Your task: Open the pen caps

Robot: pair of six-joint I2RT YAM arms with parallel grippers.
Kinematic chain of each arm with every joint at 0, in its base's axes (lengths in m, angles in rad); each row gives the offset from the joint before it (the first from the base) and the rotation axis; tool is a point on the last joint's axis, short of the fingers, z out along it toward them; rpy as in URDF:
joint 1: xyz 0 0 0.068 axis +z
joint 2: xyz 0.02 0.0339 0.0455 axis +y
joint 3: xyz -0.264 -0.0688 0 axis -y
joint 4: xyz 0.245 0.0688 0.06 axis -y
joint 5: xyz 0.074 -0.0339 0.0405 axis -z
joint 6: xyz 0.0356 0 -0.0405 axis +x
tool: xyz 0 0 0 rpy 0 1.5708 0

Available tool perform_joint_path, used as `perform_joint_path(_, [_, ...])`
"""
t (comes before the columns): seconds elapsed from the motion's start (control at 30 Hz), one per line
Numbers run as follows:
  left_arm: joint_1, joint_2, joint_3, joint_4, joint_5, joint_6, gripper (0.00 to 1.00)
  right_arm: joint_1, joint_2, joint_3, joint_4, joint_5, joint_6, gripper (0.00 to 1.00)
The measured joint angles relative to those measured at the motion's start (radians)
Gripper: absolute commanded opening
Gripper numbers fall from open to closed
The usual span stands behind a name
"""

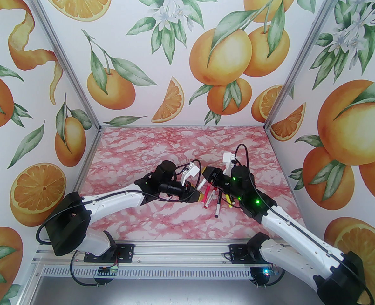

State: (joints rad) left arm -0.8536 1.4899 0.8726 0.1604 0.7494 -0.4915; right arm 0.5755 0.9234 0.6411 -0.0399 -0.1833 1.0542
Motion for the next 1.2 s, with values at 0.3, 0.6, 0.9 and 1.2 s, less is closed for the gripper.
perform_joint_path(0.3, [0.000,-0.005,-0.003,0.008,-0.032,-0.008,0.08,0.000,0.000,-0.008,0.001,-0.008,0.001,0.12])
perform_joint_path(0.6, [-0.036,-0.023,0.005,-0.075,-0.144,0.064,0.00,0.015,-0.004,-0.005,-0.054,0.051,0.009,0.10])
perform_joint_path(0.9, [-0.101,-0.030,0.029,-0.161,-0.336,0.159,0.00,0.013,-0.006,0.003,-0.118,0.088,0.030,0.10])
perform_joint_path(1.2, [-0.146,-0.031,0.041,-0.188,-0.476,0.219,0.00,-0.045,0.020,0.027,-0.167,0.010,0.030,0.09])
